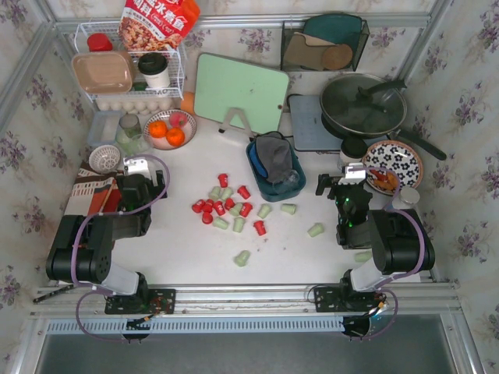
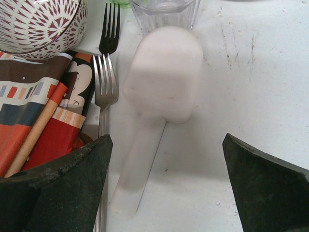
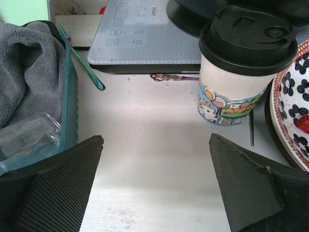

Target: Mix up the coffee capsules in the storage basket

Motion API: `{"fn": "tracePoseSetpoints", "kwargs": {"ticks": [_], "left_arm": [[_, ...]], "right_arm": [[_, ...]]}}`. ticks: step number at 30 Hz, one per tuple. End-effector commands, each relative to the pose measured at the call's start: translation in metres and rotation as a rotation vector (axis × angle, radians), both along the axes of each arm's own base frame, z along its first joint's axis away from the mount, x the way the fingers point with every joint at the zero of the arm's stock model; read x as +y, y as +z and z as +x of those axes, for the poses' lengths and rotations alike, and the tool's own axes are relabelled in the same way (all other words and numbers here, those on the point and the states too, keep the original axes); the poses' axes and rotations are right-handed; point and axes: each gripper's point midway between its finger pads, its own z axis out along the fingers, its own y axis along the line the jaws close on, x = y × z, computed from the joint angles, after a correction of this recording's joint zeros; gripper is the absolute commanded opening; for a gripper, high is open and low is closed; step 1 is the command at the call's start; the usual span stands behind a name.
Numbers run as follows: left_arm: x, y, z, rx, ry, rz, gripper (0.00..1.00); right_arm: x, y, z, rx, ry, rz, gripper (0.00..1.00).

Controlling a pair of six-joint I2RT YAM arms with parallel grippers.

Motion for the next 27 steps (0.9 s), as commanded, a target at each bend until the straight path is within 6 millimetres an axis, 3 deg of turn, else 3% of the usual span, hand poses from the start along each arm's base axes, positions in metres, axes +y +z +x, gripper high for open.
{"fn": "tracePoseSetpoints", "kwargs": {"ticks": [1, 21, 27], "left_arm": [[-0.001, 0.004, 0.003, -0.016, -0.001, -0.008, 1.0], [0.0, 0.004, 0.003, -0.017, -0.001, -0.009, 1.0], [-0.001, 0.004, 0.003, -0.015, -0.003, -0.009, 1.0]], "right_arm": [[-0.001, 0.008, 0.001, -0.032, -0.009, 0.002, 1.0], [-0.007, 0.008, 0.002, -0.03, -0.049, 0.017, 1.0], [-0.009, 0.016, 0.014, 0.004, -0.062, 0.018, 1.0]]}}
